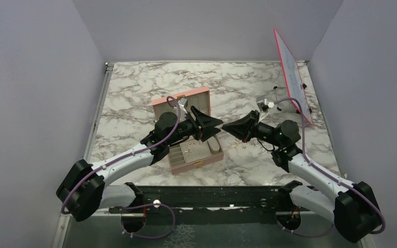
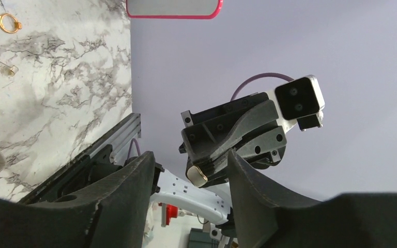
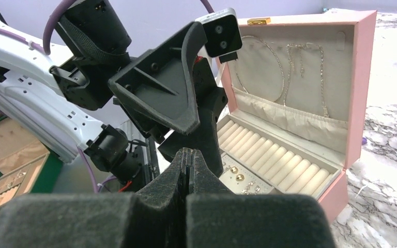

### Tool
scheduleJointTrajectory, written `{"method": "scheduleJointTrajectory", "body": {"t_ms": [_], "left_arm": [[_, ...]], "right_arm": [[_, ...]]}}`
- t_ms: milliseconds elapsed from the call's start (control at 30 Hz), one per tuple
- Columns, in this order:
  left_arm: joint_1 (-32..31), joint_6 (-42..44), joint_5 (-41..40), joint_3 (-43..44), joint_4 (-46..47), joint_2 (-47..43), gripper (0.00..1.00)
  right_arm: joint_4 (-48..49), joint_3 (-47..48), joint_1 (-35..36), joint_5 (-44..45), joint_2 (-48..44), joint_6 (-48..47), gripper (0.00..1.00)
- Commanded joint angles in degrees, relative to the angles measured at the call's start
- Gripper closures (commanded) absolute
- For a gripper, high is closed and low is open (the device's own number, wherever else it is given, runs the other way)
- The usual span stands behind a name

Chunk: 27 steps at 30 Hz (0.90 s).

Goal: Organize the mixed jewelry

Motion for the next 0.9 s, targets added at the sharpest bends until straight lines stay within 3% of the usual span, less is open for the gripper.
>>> {"method": "scheduleJointTrajectory", "body": {"t_ms": [0, 367, 867], "left_arm": [[-0.4, -2.3, 0.5, -1.4, 3.3, 0.1, 0.48], [-0.3, -3.4, 1.7, -1.6, 5.1, 1.6, 0.67], [-0.3, -6.5, 3.5, -1.4, 7.4, 1.7, 0.71]], "right_arm": [[3.5, -0.6, 0.4, -0.9, 0.3, -2.0, 0.99], [4.5, -0.9, 0.4, -0.7, 0.6, -2.7, 0.99], [5.7, -1.5, 0.4, -0.6, 1.6, -3.5, 0.99]]}}
